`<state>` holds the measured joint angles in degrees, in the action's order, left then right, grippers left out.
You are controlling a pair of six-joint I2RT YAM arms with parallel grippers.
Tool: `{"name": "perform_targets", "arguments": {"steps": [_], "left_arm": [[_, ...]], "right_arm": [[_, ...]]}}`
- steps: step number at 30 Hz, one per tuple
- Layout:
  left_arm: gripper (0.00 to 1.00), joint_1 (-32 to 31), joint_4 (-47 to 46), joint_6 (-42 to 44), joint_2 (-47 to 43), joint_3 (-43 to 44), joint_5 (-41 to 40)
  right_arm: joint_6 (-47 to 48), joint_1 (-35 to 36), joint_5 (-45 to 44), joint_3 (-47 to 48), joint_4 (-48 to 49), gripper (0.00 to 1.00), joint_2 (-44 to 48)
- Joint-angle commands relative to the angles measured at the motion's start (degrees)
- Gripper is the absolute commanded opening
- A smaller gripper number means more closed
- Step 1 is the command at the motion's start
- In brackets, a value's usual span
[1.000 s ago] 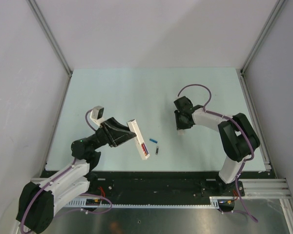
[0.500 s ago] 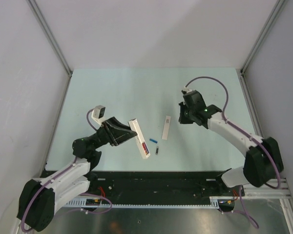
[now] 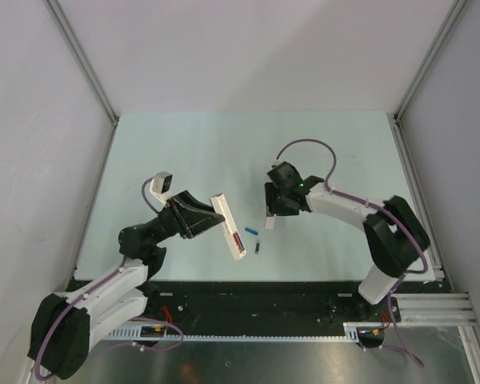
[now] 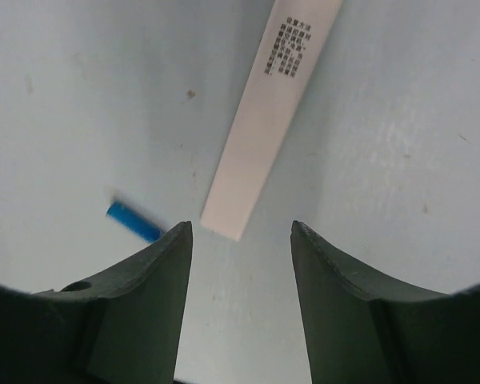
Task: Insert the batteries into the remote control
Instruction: Pick up the battery cover at the center of the board.
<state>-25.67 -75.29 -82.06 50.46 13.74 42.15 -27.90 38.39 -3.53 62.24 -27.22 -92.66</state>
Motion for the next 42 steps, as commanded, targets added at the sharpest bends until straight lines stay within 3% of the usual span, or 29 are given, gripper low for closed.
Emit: {"name": "perform_targets", "arguments": {"steps": [1, 5, 14, 22, 33, 40, 42], "left_arm": [[0.0, 0.6, -21.0, -0.2, -2.1, 0.3, -1.4], [0.0, 0.6, -21.0, -0.8, -3.1, -0.6, -1.6], [0.0, 0.7, -21.0, -0.9, -4.1, -2.0, -1.7], [0.0, 0.7, -21.0, -0.6, -4.6, -2.1, -1.6], [0.0, 0.8, -21.0, -0.6, -5.6, -2.9, -1.5], [0.0, 0.9, -21.0, -0.6, -5.5, -2.9, -1.5], [0.0, 0.9, -21.0, -0.6, -5.4, -2.9, -1.6]], "right_arm": [[-7.0, 1.9, -7.0, 6.2, 3.3, 0.57, -6.8], [-8.7, 2.7, -12.7, 9.7, 1.2, 0.57, -13.0], [-7.7, 3.5, -15.5, 12.0, -1.1, 0.56, -19.0], [0.6, 3.9, -15.5, 11.9, -4.3, 0.42, -21.0], [5.2, 3.0, -12.8, 6.1, -2.7, 0.22, -13.7], [5.0, 4.1, -12.1, 3.4, -3.5, 0.23, -7.2], [4.7, 4.3, -11.9, 2.9, -4.0, 0.3, -6.4]]}}
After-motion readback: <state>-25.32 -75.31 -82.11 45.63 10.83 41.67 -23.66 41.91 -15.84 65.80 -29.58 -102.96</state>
